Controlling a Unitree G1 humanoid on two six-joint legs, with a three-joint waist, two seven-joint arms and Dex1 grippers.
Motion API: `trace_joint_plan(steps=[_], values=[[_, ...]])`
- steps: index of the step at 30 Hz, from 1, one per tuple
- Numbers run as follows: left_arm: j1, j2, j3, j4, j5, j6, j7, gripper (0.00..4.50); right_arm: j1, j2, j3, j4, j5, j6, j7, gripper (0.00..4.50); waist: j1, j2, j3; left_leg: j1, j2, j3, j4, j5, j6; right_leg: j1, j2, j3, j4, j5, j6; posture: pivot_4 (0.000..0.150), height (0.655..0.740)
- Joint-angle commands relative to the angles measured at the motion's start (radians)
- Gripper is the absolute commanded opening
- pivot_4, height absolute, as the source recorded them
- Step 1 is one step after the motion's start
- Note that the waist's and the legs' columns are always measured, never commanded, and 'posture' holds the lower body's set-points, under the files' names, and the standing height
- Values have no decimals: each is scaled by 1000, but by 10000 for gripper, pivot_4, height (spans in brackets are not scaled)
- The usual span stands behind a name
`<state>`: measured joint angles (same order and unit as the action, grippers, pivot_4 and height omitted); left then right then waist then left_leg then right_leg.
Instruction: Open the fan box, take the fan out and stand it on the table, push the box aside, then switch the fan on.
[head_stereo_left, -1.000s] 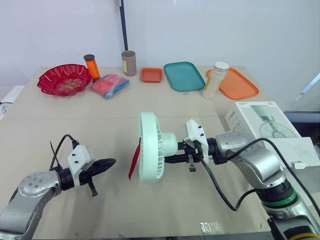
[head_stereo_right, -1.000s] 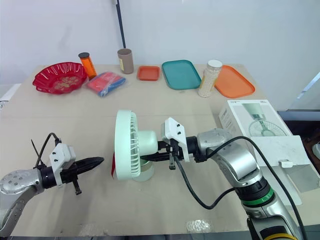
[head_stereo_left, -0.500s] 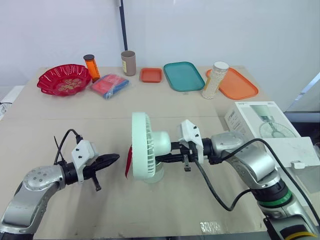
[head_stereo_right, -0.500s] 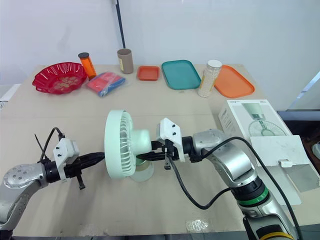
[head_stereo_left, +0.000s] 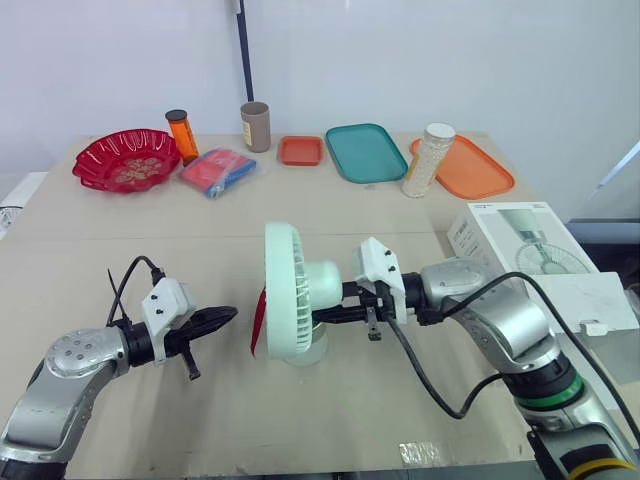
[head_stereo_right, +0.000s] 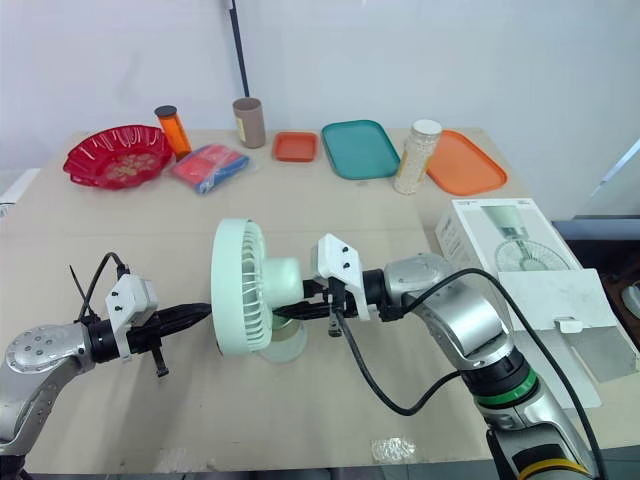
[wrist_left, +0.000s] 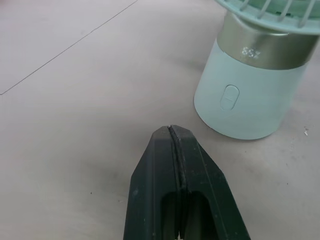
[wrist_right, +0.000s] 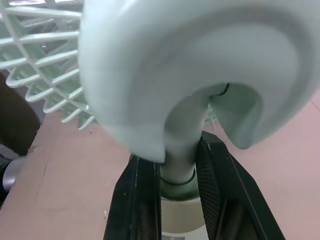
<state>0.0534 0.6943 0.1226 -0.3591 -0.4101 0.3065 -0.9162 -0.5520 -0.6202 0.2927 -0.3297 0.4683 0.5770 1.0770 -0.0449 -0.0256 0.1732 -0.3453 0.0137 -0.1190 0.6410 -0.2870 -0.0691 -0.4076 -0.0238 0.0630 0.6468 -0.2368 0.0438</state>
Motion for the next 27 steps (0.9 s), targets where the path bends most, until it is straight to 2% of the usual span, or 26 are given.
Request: trace_joint_plan(steps=[1, 14, 27], values=[[-18, 0, 9, -11, 2, -18, 11, 90, -27, -18, -50, 36, -7, 0, 1, 4003, 0, 0, 0, 0, 0, 0, 0, 0, 0, 0, 0, 0, 0, 0, 0, 1500, 7400], [-3, 19, 24, -5, 0, -36, -28, 90, -43, -64, -136, 52, 29, 11, 27, 4003, -1, 1, 1, -1, 0, 0, 0, 0, 0, -1, 0, 0, 0, 0, 0, 1500, 7400], [-20, 30, 22, 15, -1, -47, -46, 90, -15, -102, -153, 122, -20, -63, 43, 4003, -1, 1, 1, -2, 0, 0, 0, 0, 0, -2, 0, 0, 0, 0, 0, 1500, 7400]])
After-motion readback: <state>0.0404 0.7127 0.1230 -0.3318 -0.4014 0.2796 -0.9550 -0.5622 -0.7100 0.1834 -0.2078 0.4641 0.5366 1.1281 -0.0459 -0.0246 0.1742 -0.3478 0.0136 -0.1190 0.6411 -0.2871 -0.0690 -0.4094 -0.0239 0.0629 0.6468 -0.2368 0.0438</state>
